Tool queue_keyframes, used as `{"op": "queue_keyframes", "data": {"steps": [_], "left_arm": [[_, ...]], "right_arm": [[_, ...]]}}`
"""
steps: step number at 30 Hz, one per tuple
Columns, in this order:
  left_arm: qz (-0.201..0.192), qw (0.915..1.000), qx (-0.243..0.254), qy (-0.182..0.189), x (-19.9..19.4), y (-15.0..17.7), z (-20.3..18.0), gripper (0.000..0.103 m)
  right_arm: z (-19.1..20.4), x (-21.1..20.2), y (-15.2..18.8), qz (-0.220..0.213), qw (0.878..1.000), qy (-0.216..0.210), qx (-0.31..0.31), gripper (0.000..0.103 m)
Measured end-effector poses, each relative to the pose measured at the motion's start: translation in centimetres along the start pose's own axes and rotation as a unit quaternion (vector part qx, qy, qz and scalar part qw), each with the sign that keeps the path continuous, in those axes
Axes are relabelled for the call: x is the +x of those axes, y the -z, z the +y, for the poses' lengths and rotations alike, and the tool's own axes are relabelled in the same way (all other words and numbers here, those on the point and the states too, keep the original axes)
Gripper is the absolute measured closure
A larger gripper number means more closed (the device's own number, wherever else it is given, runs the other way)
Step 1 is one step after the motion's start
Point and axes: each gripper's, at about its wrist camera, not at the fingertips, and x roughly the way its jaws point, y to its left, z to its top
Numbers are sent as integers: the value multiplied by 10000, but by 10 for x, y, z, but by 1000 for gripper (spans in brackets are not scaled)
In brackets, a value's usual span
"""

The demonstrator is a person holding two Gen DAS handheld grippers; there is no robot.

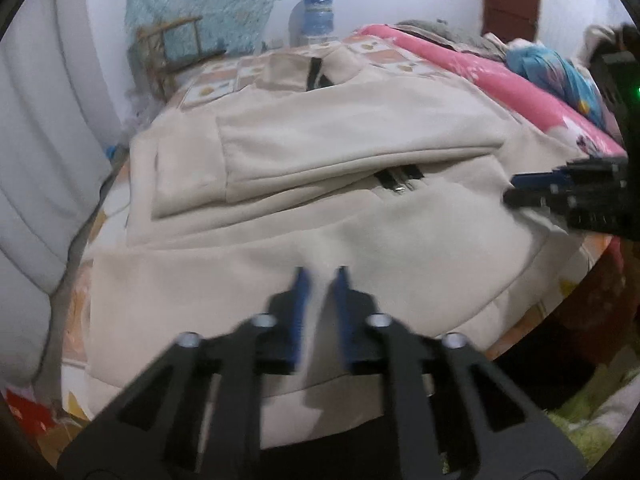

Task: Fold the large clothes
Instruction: 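Pinch the folded hem edge with both tools and straighten it, then release the hem and move both tools apart over the folded jacket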

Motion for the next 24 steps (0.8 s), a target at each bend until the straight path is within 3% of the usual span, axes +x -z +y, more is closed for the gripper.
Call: {"op": "queue_keyframes", "data": {"steps": [3, 8, 13, 18, 24], "left_arm": [[-134, 9999, -12, -10, -10, -6, 3, 102], [-801, 9965, -202, -91, -40, -26, 14, 102], [-565, 9980, -97, -259, -4, -18, 9, 102], [-820, 9959, 20, -392, -15, -22, 6, 102], [-559, 9966, 157, -593, 17, -13, 0, 101]], "right_arm": [[2, -10, -4, -136, 9999, 49, -27, 99], [2, -46, -23, -805, 9967, 118, 33, 99], [-7, -3, -21, -454, 9988, 136, 126, 99], [-3, -20, -27, -754, 9969, 212, 104, 99], [-9, 19, -21, -641, 9968, 472, 79, 100]]}}
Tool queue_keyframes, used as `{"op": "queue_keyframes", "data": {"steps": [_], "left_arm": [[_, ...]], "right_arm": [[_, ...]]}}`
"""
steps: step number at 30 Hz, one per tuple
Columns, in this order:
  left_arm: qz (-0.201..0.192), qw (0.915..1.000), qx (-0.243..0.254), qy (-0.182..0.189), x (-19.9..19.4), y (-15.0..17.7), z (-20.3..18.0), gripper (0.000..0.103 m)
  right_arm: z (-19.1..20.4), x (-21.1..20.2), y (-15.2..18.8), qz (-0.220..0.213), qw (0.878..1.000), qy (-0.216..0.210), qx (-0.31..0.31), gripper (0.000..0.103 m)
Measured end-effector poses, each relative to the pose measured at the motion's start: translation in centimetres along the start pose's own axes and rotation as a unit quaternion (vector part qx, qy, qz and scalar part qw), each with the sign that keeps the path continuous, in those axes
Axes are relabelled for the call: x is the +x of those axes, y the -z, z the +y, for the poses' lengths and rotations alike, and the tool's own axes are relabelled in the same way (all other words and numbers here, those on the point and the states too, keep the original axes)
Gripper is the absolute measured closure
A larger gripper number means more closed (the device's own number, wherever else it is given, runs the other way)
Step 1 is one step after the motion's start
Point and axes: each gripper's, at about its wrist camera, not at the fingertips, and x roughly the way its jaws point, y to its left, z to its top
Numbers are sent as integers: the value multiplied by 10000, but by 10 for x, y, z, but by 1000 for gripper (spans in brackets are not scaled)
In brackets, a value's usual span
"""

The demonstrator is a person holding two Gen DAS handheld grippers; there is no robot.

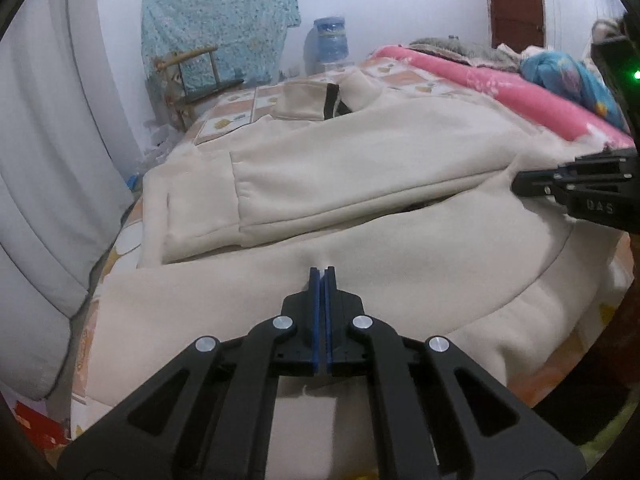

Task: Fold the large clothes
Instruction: 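Release the hem and move both tools apart over the folded jacket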

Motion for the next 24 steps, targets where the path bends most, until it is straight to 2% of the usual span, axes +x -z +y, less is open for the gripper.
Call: {"op": "queue_keyframes", "data": {"steps": [7, 10, 12, 14, 16, 18, 19, 21, 24], "left_arm": [[46, 10000, 40, -55, 2, 0, -2, 100], [56, 9999, 68, -97, 3, 0, -3, 100], [52, 9999, 57, -85, 3, -1, -3, 100], [58, 10000, 32, -68, 4, -2, -3, 100], [55, 10000, 11, -43, 4, -2, -2, 100], [33, 10000, -6, -16, 5, -1, -2, 100], [14, 10000, -18, 5, 5, -1, -1, 100], [17, 9999, -63, 102, 5, -1, 2, 99], [74, 9981, -345, 509, 0, -6, 13, 95]], "right_arm": [[-7, -11, -7, -26, 9998, 15, 183, 100], [-4, -35, -14, -314, 9983, -428, 240, 98], [6, -41, -17, -330, 9955, -872, 159, 98], [22, -31, -17, -161, 9928, -1185, -16, 98], [43, -12, -14, 97, 9919, -1236, -275, 98], [54, 9, -11, 364, 9925, -1112, -356, 97], [54, 10, -10, 174, 9935, -1079, -318, 96], [51, 14, -13, 197, 9934, -1108, -200, 93], [42, 17, -14, 257, 9917, -1252, 142, 93]]}}
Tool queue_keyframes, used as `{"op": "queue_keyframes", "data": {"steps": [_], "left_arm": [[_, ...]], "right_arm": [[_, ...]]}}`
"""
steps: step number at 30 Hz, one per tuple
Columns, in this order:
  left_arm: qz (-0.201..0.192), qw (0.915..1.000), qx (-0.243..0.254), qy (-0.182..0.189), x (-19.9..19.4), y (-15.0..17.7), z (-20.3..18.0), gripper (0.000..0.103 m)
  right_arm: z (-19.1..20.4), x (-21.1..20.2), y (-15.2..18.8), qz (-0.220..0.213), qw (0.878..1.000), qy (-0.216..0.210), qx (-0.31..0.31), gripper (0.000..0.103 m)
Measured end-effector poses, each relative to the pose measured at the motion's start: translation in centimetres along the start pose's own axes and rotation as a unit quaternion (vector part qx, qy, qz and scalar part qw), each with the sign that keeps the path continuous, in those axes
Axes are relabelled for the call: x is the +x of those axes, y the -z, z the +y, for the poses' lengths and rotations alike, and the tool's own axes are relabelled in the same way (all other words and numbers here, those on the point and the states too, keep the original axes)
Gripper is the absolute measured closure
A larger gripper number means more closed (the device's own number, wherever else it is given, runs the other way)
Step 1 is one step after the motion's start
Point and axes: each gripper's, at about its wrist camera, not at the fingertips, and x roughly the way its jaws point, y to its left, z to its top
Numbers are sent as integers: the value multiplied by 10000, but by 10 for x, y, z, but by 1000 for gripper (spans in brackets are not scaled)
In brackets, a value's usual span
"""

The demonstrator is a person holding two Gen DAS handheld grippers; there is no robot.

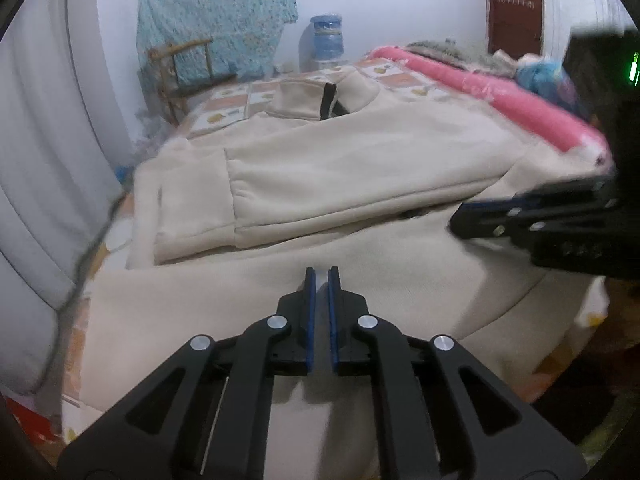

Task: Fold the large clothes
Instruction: 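Release the hem and move both tools apart over the folded jacket, then open both tools and lower them onto the folded hem edge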

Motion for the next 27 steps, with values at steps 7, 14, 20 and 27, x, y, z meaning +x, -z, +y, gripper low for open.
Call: {"op": "queue_keyframes", "data": {"steps": [7, 14, 20, 27], "left_arm": [[168, 9950, -365, 910, 4, 0, -4, 75], [194, 9964, -342, 756, 11, -1, -10, 75], [206, 9965, -323, 737, 12, -1, -11, 75], [231, 9968, -277, 707, 11, -1, -11, 74]], "right_arm": [[-5, -2, 5, -67, 9996, -120, 256, 93], [-22, -33, 7, -280, 9975, 599, 240, 91], [-72, -44, 23, -261, 9907, 1146, 682, 90], [-63, -59, 15, -497, 9865, 1490, 466, 69]]}}
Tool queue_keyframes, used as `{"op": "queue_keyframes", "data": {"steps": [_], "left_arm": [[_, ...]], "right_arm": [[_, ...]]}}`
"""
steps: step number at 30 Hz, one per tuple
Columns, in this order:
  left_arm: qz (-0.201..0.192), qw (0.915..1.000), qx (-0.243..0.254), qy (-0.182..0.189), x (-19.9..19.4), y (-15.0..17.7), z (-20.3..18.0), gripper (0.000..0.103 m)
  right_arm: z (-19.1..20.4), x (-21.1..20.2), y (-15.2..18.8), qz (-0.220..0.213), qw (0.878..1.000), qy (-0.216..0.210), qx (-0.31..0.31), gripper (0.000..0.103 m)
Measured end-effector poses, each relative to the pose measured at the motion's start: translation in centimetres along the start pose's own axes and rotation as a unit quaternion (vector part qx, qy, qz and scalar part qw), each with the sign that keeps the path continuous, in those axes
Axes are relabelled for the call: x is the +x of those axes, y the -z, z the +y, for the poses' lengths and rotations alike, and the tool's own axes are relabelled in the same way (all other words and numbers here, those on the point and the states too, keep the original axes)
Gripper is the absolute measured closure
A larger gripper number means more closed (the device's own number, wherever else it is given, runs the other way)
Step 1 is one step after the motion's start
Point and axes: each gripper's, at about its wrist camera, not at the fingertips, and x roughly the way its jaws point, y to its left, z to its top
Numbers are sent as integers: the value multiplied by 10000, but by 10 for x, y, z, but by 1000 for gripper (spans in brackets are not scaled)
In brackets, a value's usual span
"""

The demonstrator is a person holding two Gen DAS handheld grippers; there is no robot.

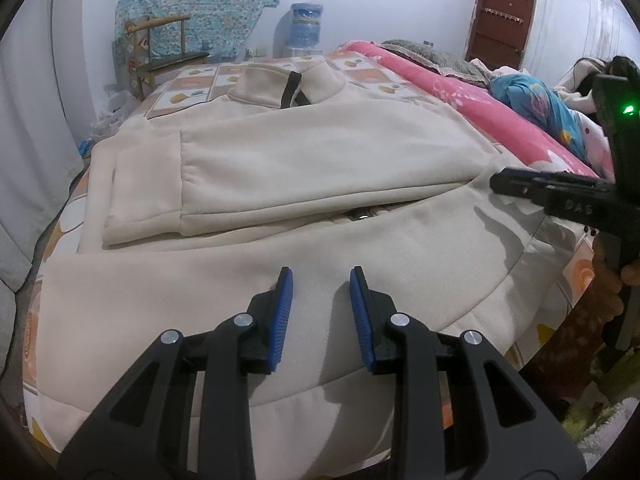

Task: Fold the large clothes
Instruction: 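Open both tools and lower them onto the folded hem edge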

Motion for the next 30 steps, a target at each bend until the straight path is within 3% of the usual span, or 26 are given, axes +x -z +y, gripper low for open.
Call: {"op": "queue_keyframes", "data": {"steps": [3, 8, 11, 16, 19, 22, 24, 26, 28, 30], "left_arm": [[-2, 10000, 0, 0, 0, 0, 0, 74], [62, 10000, 15, -26, 2, -1, 1, 74], [78, 10000, -8, -25, 2, 0, 4, 74], [84, 10000, 5, -31, 2, -1, 3, 74], [99, 9999, 18, -30, 2, -1, 2, 74], [154, 9997, 77, -160, -6, -1, 3, 73], [32, 9998, 195, -45, -20, 0, 0, 73], [-38, 9994, 296, 186, -33, 6, -5, 62], [112, 9988, 304, 365, -34, 16, -7, 60], [326, 9987, 272, 289, -27, 28, -7, 58]], "right_arm": [[-11, 13, 2, 203, 9992, 350, -10, 68], [-14, 8, -3, 184, 9996, 178, 98, 66], [0, -12, -4, -59, 9999, -85, -115, 49], [30, -26, 13, -40, 9963, -702, -496, 45], [35, -4, 28, 321, 9963, -577, -554, 45], [35, 0, 32, 262, 9968, -539, -525, 43], [34, -1, 31, 313, 9968, -550, -480, 43], [34, -1, 30, 308, 9967, -567, -502, 43], [34, 0, 30, 307, 9966, -569, -506, 43], [34, 0, 30, 297, 9966, -568, -510, 42]]}}
